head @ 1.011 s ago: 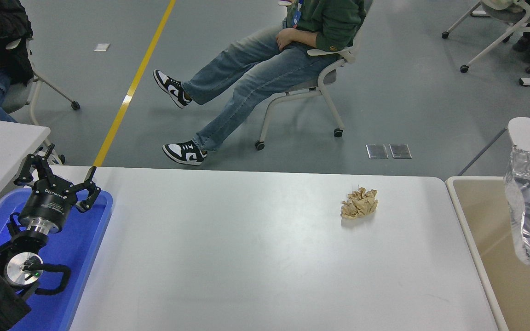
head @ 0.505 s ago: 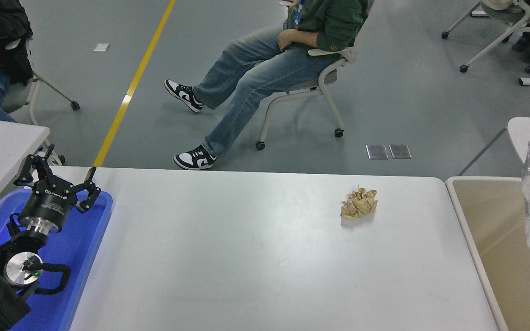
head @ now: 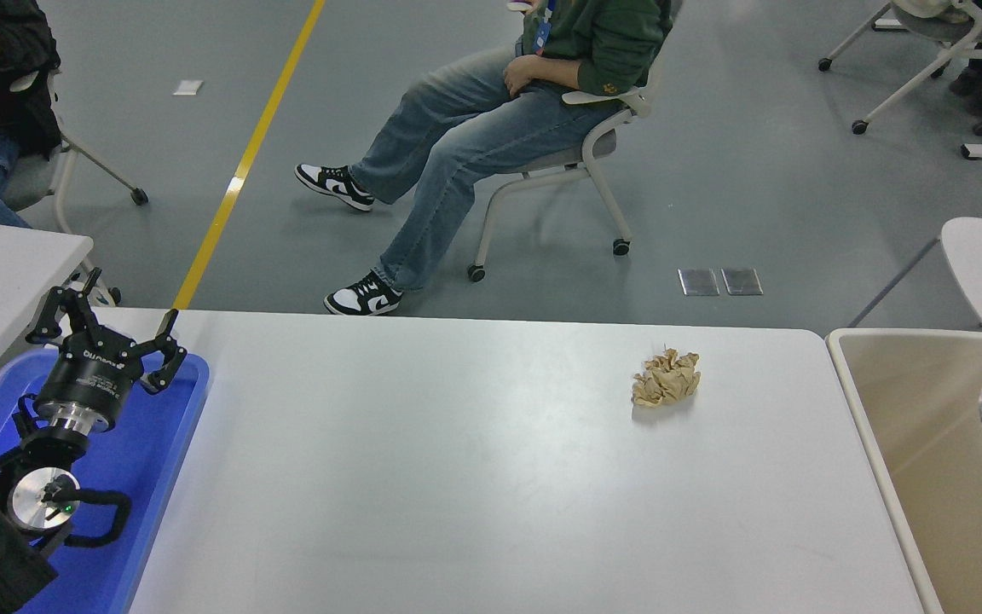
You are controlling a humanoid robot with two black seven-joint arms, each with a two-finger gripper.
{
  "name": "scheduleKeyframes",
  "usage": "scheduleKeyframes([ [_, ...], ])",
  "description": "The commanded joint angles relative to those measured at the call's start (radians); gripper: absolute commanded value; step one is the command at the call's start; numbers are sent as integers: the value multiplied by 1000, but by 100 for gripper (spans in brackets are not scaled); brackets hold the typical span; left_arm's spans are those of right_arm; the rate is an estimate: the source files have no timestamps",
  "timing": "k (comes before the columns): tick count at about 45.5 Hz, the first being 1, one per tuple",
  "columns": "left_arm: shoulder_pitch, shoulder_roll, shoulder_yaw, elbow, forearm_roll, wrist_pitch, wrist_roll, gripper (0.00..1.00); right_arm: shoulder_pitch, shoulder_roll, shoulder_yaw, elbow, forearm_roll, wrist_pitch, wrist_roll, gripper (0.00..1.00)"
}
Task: Clean the table surface
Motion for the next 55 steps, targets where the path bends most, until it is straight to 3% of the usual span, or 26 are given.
scheduleKeyframes([
  [1, 0, 0, 0, 0, 0, 0, 0, 100, -187, 241, 52, -303, 88, -119, 2, 0],
  [15, 0, 0, 0, 0, 0, 0, 0, 100, -314, 402, 126, -464, 88, -250, 5, 0],
  [30, 0, 0, 0, 0, 0, 0, 0, 100, -383, 511, 226, -473, 104, -379, 11, 0],
  [44, 0, 0, 0, 0, 0, 0, 0, 100, -394, 573, 341, -476, 106, -484, 11, 0],
  [55, 0, 0, 0, 0, 0, 0, 0, 100, -408, 573, 425, -508, 106, -503, 11, 0],
])
